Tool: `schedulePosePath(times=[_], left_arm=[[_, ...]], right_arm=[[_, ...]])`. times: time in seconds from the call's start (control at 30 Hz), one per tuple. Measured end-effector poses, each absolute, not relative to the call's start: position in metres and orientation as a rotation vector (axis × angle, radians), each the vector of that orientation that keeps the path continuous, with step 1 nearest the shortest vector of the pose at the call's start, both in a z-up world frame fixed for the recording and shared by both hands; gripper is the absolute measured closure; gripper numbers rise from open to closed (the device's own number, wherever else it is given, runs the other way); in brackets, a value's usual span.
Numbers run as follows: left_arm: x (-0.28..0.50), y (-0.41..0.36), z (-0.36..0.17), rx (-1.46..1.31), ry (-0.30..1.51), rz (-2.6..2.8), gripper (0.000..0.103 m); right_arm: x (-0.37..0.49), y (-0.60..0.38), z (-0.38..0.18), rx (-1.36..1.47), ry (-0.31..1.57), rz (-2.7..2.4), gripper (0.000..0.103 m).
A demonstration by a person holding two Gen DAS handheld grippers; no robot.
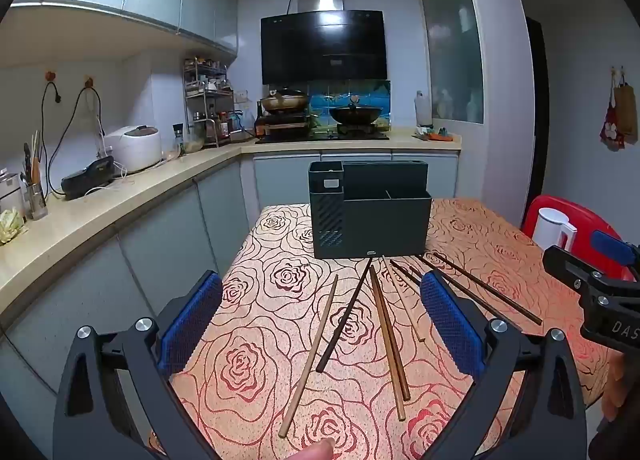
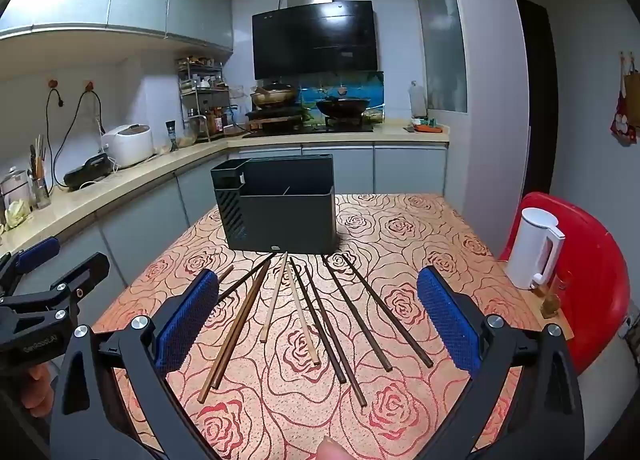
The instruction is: Organize utensils
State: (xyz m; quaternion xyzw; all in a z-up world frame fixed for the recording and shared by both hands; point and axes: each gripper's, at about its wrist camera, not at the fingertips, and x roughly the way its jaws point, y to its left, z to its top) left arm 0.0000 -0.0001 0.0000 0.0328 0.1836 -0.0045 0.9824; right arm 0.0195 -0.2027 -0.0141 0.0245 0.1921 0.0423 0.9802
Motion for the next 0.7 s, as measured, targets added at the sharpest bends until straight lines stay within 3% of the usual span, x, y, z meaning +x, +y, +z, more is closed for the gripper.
schedulePosePath(times=[0.7], left_arm=[[0.0, 0.0005, -0.0024, 0.059, 0.382, -0.016, 0.007]], right_arm=[[0.0153, -0.1972, -0.0142, 0.052, 0.39, 0.086, 0.007]])
